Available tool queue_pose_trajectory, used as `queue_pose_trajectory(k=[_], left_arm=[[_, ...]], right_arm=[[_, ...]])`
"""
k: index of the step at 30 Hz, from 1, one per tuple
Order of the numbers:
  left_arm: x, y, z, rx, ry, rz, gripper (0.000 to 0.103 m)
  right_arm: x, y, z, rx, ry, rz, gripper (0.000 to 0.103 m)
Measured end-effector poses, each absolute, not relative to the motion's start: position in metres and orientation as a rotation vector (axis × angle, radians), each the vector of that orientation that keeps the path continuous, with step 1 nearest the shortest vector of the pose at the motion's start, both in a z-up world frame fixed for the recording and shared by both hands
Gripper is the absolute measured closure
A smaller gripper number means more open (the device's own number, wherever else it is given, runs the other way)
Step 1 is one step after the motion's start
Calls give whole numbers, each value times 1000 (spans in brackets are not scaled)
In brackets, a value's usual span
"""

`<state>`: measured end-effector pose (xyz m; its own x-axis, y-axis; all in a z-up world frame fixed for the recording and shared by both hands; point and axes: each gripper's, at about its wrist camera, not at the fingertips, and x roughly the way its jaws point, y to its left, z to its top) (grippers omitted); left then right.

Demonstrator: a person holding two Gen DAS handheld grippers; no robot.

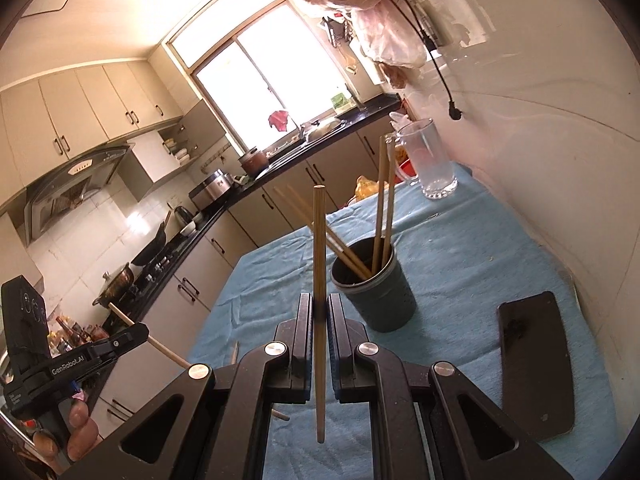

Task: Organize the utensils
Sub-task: 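Lift both chopsticks upright and carry both tools over the black holder, then lower the chopsticks into the holder and open both tools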

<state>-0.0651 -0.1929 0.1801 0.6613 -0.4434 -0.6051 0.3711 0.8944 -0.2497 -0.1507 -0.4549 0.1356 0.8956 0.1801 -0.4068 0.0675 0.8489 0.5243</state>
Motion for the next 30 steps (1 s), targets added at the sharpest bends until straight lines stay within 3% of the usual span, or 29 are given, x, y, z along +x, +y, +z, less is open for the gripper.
queue_pose_trajectory(k=[30], left_arm=[[-15,-268,254,-89,610,-548,97]], right_arm=[[-147,-512,204,558,311,-31,96]])
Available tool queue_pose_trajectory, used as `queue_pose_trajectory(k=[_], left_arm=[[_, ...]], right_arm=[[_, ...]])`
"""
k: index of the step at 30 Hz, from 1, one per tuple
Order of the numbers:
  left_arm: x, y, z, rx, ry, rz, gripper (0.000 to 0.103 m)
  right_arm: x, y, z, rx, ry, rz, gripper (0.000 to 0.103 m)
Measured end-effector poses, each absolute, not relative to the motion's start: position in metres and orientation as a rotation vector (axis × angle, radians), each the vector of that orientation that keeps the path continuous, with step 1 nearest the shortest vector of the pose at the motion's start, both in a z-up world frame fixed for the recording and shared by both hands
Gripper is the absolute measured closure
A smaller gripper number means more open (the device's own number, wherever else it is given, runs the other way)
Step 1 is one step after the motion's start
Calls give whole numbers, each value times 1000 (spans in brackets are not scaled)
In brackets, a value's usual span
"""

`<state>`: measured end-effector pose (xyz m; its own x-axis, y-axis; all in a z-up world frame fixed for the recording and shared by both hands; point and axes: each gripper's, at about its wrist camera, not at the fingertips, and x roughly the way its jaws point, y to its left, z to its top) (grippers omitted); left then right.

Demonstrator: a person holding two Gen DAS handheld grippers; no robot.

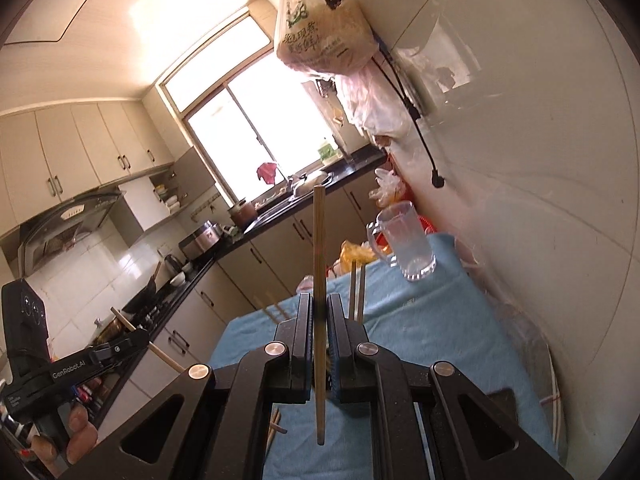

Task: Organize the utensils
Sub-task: 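Lower the chopsticks into the holder and open both tools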

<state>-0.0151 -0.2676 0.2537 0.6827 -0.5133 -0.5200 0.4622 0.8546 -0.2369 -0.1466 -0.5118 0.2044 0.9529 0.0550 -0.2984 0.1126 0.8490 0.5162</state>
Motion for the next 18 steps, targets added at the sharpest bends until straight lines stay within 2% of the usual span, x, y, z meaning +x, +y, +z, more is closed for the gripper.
queue_pose_trajectory(k=[9,18], left_arm=[[29,-287,269,-157,576,-564,97],[62,-308,230,-161,668,-548,97]], right_arm=[[-112,-524,223,559,271,-64,96],[-58,-528,195,531,365,-60,96]])
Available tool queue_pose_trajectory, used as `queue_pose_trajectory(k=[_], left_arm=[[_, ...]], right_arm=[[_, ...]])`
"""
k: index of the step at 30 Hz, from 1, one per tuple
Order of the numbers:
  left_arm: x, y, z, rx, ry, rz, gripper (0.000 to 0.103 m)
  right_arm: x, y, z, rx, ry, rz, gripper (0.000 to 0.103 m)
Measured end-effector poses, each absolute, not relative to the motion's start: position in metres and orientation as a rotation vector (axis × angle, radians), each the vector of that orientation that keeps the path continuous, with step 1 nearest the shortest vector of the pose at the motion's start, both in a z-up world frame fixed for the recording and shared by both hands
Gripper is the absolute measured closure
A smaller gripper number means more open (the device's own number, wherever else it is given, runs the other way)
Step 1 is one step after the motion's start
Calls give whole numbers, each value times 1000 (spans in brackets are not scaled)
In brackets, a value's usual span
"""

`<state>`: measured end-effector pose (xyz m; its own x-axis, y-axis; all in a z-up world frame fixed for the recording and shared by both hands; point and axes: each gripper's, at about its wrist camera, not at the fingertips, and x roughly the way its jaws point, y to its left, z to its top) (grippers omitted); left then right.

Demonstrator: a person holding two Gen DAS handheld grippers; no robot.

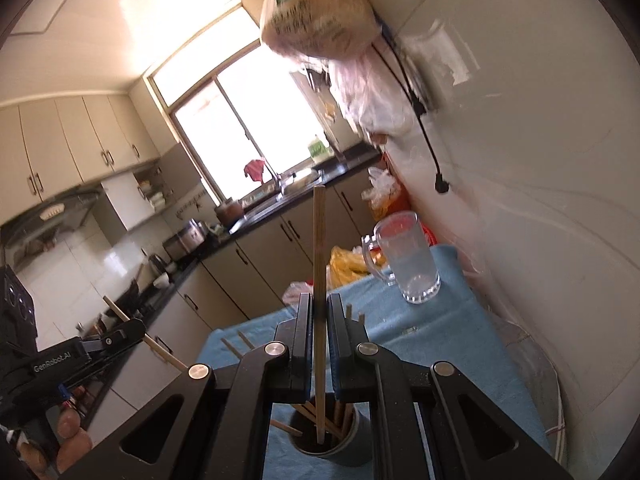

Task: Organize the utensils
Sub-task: 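Lower the chopsticks into the holder and open both tools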

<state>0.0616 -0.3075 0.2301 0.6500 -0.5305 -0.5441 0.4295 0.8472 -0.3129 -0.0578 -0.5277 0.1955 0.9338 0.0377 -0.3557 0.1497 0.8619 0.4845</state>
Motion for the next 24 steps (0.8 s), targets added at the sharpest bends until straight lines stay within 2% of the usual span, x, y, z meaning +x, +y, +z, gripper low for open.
queue_pose_trajectory(k=[10,11,12,13,15,16,24], left_arm=[[82,-318,189,-176,746,-501,97],[80,-316,189,-175,743,-498,96],[79,-314,191,-176,741,-494,95],[76,-310,194,-182,738,-488,93],[70,-302,200,-195,731,-477,72],[66,-298,203,-200,723,-469,69],[9,-251,207,-251,697,-422,66]], right_arm=[[-19,-534,145,541,538,-52,95],[-16,-535,144,549,544,-46,94],[-14,-536,144,553,551,-35,87],[-14,-536,145,555,552,-31,77],[-22,-539,151,553,528,-39,68],[-26,-539,153,550,516,-48,68],[-88,-531,155,586,496,-11,68]])
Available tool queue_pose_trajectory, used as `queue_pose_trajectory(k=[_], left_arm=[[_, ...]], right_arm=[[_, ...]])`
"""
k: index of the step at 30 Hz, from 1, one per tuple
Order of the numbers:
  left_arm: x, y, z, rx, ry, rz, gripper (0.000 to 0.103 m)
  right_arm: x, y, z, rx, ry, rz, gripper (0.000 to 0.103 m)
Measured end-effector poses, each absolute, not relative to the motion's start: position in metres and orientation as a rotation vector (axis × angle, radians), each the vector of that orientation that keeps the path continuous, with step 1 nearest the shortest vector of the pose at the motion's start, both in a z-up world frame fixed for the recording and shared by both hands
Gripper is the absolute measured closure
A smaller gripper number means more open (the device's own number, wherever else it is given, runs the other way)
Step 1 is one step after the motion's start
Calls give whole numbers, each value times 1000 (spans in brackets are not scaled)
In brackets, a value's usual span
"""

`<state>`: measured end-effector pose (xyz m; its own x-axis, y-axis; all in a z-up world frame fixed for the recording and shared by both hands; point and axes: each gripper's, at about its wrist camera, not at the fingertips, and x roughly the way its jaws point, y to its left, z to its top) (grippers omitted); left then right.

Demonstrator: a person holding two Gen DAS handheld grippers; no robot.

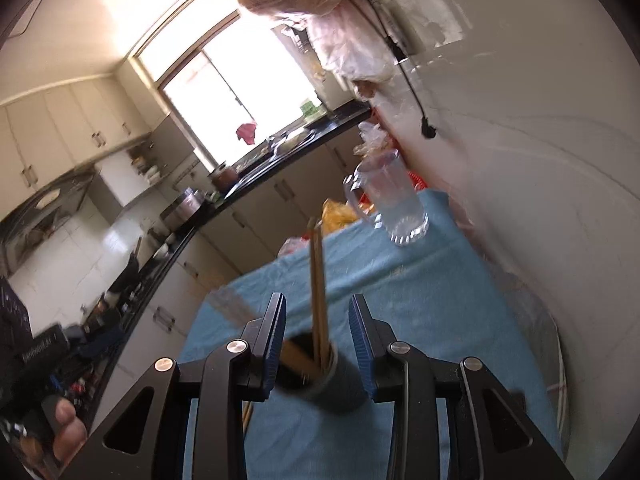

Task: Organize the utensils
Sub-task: 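Move both tools back to the remaining chopsticks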

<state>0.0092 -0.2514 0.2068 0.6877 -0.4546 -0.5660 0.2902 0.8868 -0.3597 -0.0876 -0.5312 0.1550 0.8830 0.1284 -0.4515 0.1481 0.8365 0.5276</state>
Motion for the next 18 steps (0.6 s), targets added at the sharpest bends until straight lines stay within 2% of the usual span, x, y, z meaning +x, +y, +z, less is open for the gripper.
queue_pose_trajectory(k=[10,18], left_arm=[[-83,-178,149,-210,802,-377,65],[-110,-90,102,-313,884,-263,65]], right_arm=[[-142,-463,100,595,658,67,66],[-162,-398,95,498,729,139,66]])
